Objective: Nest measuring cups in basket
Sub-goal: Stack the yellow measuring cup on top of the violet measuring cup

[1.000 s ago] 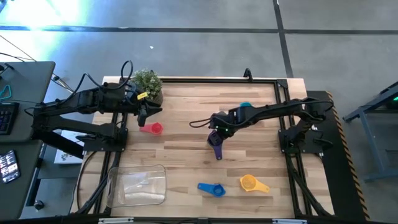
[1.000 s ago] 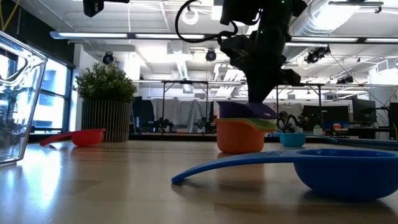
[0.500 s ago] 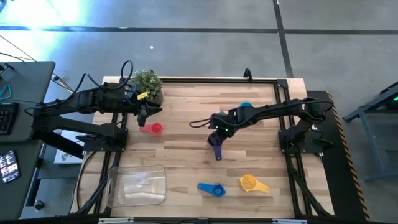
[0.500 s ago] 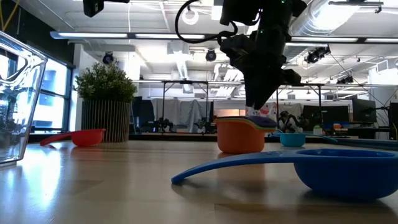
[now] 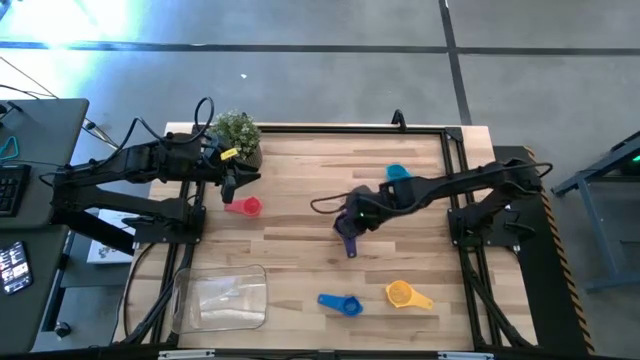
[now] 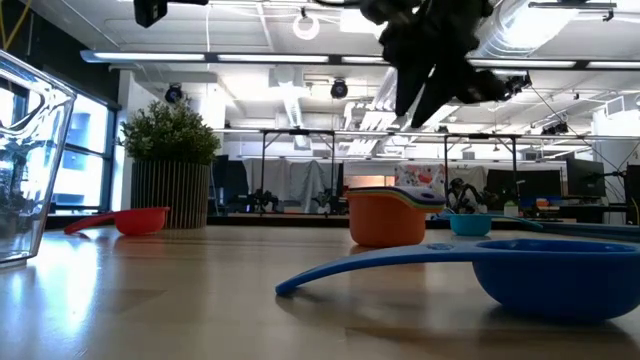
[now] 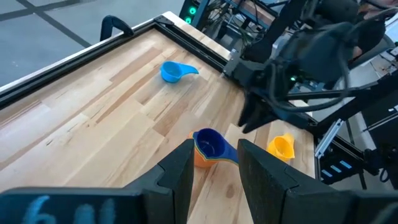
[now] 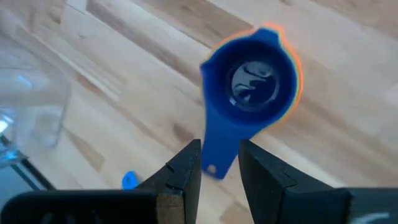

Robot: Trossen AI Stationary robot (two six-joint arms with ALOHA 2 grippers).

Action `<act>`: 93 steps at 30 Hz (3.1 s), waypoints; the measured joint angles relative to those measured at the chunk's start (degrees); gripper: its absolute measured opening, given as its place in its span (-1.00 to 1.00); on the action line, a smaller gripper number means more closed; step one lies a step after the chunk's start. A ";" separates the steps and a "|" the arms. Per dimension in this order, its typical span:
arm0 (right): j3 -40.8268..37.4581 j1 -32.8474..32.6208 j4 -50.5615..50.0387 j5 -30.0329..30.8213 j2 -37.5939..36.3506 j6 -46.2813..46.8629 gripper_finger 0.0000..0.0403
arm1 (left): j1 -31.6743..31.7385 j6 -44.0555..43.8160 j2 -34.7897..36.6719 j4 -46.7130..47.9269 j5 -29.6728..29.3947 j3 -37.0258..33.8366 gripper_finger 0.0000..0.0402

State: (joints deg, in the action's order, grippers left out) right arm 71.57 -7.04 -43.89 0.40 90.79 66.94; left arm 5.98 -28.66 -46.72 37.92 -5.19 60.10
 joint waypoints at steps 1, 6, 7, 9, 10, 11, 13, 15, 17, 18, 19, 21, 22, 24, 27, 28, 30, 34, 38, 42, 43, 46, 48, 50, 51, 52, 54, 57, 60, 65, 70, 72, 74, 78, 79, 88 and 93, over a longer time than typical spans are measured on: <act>0.00 -0.98 -0.15 0.06 -0.35 1.02 -0.51 | 0.00 0.00 0.00 -0.01 0.01 0.00 -0.43; 0.00 -6.05 -1.02 -1.71 -0.51 5.58 -0.51 | 0.00 1.11 0.00 -0.01 0.02 0.00 -0.43; 0.00 -7.03 -0.99 -2.32 -0.51 6.60 -0.51 | 0.00 1.31 0.00 -0.01 0.02 0.00 -0.43; 0.00 -9.06 -1.04 -2.50 -0.51 8.38 -0.51 | 0.00 1.31 0.00 -0.01 0.04 0.00 -0.43; 0.00 -10.06 -1.05 -2.42 -0.51 9.33 -0.51 | 0.00 1.32 0.00 -0.01 0.04 0.00 -0.43; 0.00 -11.03 -1.13 -2.42 -0.51 10.03 -0.51 | 0.00 1.33 0.00 -0.01 0.04 0.00 -0.43; 0.00 -13.00 -1.80 -2.48 -0.51 11.14 -0.51 | 0.00 1.44 0.00 0.00 0.07 0.00 -0.43; 0.00 -14.87 -2.60 -2.51 -0.51 12.23 -0.51 | 0.00 1.42 0.00 -0.01 0.07 0.00 -0.43; 0.00 -16.62 -4.25 -2.57 -0.51 13.45 -0.51 | 0.00 1.52 0.00 -0.01 0.09 0.00 -0.43; 0.00 -17.49 -5.16 -2.58 -0.51 14.06 -0.51 | 0.00 1.50 0.00 -0.01 0.09 0.00 -0.43; 0.00 -18.29 -6.33 -2.58 -0.51 14.25 -0.51 | 0.00 1.50 0.00 -0.01 0.09 0.00 -0.43; 0.00 -19.87 -9.07 -2.57 -0.51 14.81 -0.51 | 0.00 1.69 0.00 -0.01 0.11 0.00 -0.43; 0.00 -20.55 -10.63 -2.57 -0.51 15.19 -0.51 | 0.00 2.07 0.00 -0.01 0.12 0.00 -0.43; 0.00 -21.92 -13.34 -2.57 -0.51 15.15 -0.51 | 0.00 2.40 0.00 -0.01 0.13 0.00 -0.43; 0.00 -23.70 -16.63 -2.43 -0.49 13.54 -0.51 | 0.00 2.36 0.00 -0.01 0.13 0.00 -0.43; 0.00 -24.21 -17.45 -2.14 -0.49 12.71 -0.51 | 0.00 2.36 0.00 -0.01 0.13 0.00 -0.43; 0.00 -25.02 -18.69 -1.73 -0.49 10.93 -0.51 | 0.00 2.35 0.00 -0.01 0.13 0.00 -0.43; 0.00 -26.09 -20.19 -3.09 -0.49 5.85 -0.51 | -0.02 0.46 0.00 -0.01 0.11 0.00 -0.43; -0.04 -26.77 -21.16 -3.73 -0.46 0.47 -0.51 | 0.00 -2.57 0.00 -0.03 0.11 0.00 -0.43; -0.04 -26.83 -21.27 -2.38 -0.46 -4.66 -0.51 | -0.01 -6.39 0.00 -0.05 0.10 0.00 -0.43; -0.07 -26.83 -21.26 -1.85 -0.46 -5.95 -0.51 | -0.02 -7.21 0.00 -0.05 0.11 0.00 -0.43; -0.15 -26.83 -20.88 -0.10 -0.46 -9.20 -0.51 | -0.02 -9.84 0.00 -0.05 0.09 0.00 -0.43; -1.20 -26.83 -18.51 0.42 -0.46 -10.91 -0.51 | -0.01 -11.21 0.00 -0.05 0.09 0.00 -0.43; -3.25 -26.86 -14.91 -0.45 -0.44 -12.87 -0.51 | -0.01 -12.17 0.00 -0.05 0.08 0.00 -0.43; -4.46 -27.04 -12.67 -1.05 -0.44 -13.60 -0.51 | -0.02 -12.54 0.00 -0.05 0.08 0.00 -0.43; -5.68 -27.21 -10.70 -1.23 -0.44 -14.26 -0.51 | -0.02 -12.73 0.00 -0.05 0.07 0.00 -0.43; -7.72 -27.68 -8.36 -0.73 -0.40 -14.48 -0.51 | -0.02 -12.73 0.00 -0.06 0.06 0.00 -0.43; -9.74 -28.35 -7.98 -0.46 -0.40 -14.51 -0.51 | -0.02 -12.96 0.00 -0.07 0.04 0.00 -0.43; -12.03 -29.12 -6.69 -1.94 -0.40 -14.55 -0.51 | -0.02 -13.27 0.00 -0.08 -0.03 0.00 -0.43; -15.94 -30.39 -2.80 -3.25 -0.40 -14.41 -0.51 | -0.02 -13.27 0.00 -0.07 -0.07 0.00 -0.43; -18.53 -30.63 -0.69 -3.25 -0.40 -13.23 -0.51 | -0.02 -13.27 0.00 -0.08 -0.24 0.00 -0.43; -19.32 -30.63 0.47 -3.53 -0.40 -13.12 -0.51 | -0.02 -13.29 0.00 -0.07 -0.58 0.00 -0.43; -19.81 -30.58 1.50 -4.01 -0.40 -12.99 -0.53 | -0.02 -13.25 -0.02 -0.07 -1.20 0.00 -0.43; -19.93 -30.44 2.08 -4.74 -0.40 -11.27 -0.70 | -0.02 -13.25 -0.02 -0.07 -2.08 0.00 -0.43; -19.93 -30.36 2.13 -4.78 -0.40 -10.44 -0.77 | -0.02 -13.26 -0.02 -0.07 -2.23 0.00 -0.43; -19.93 -30.00 2.14 -5.41 -0.40 -3.06 -0.98 | -0.02 -13.25 -0.02 -0.07 -2.89 0.00 -0.43; -19.93 -28.66 4.77 -6.48 -0.40 3.68 -0.99 | -0.02 -13.28 -0.02 -0.07 -2.89 -0.02 -0.43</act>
State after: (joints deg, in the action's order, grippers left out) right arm 51.64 -35.70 -39.11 -6.09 90.38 70.62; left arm 5.96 -41.95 -46.74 37.85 -8.08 60.08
